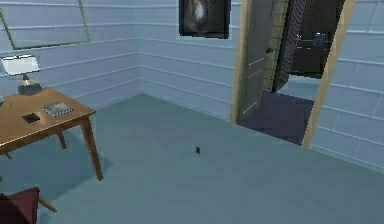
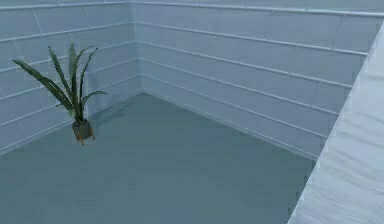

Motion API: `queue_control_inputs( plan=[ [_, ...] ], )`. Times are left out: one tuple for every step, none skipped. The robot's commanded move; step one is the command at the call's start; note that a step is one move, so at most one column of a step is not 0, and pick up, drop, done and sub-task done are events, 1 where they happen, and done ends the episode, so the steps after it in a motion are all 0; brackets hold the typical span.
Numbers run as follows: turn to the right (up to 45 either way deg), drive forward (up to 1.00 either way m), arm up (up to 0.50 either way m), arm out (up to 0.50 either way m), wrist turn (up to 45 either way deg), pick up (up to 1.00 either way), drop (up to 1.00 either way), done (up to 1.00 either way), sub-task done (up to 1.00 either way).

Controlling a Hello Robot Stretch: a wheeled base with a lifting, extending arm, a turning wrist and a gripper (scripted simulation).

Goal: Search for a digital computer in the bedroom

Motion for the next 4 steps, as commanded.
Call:
queue_control_inputs(
  plan=[
    [0.0, 0.05, 0.00, 0.00, 0.0, 0.00, 0.00, 0.00, 0.00],
    [45.0, 0.00, 0.00, 0.00, 0.0, 0.00, 0.00, 0.00, 0.00],
    [42.0, 0.00, 0.00, 0.00, 0.0, 0.00, 0.00, 0.00, 0.00],
    [0.0, 0.40, 0.00, 0.00, 0.0, 0.00, 0.00, 0.00, 0.00]
  ],
)
